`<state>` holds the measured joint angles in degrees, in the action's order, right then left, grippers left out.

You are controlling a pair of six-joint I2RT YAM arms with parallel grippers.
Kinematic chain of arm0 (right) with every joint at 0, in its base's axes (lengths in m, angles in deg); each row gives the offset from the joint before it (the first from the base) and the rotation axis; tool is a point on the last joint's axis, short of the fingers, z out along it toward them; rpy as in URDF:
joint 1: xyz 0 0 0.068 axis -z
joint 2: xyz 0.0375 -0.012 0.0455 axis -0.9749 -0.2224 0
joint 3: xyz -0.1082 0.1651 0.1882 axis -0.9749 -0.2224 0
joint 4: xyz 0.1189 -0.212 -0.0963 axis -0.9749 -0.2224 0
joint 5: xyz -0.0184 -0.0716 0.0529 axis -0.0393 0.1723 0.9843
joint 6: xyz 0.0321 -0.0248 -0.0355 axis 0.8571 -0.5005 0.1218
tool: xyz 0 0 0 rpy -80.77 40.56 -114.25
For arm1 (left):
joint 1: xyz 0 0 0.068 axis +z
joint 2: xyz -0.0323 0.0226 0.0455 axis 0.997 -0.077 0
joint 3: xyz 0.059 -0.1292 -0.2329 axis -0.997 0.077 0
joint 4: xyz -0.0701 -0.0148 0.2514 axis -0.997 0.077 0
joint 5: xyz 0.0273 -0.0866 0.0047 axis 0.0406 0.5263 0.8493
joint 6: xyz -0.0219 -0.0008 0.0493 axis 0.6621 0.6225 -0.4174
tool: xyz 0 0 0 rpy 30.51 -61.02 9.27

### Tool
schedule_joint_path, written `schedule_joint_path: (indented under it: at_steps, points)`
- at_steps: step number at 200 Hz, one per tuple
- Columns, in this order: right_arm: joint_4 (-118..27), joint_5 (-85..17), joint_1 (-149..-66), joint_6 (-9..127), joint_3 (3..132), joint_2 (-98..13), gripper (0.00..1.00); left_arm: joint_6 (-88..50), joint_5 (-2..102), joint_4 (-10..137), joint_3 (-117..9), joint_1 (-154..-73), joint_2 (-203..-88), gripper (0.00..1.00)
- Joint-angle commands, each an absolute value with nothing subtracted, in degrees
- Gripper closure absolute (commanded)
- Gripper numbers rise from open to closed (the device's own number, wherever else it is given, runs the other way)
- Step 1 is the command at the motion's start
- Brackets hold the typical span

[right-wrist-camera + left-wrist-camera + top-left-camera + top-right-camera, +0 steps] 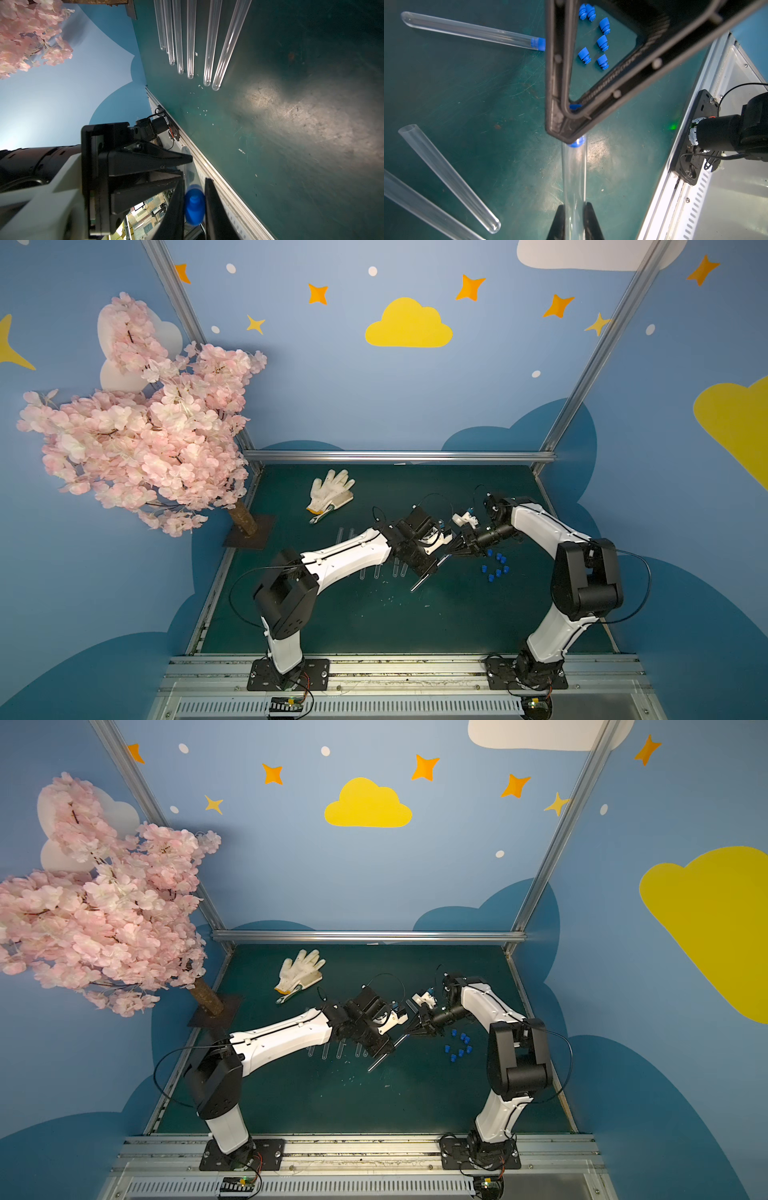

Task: Remove stoppers from test tubes
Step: Open the stopper on the test tube.

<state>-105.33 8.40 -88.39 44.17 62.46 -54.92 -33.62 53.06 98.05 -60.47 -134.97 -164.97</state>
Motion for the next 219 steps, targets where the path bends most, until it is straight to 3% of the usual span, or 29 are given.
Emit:
schedule_joint_path:
  at_steps: [1,219]
  points:
    - [-105.69,8.16,-87.83,43.66,63.65,-52.81,0.96,-33.15,54.05,99.63,-57.65,-134.36,-164.74,0.97]
    - [-109.01,2.17,-86.20,42.41,66.18,-51.11,0.93,-33.92,52.42,101.28,-55.28,-134.34,-164.06,0.97]
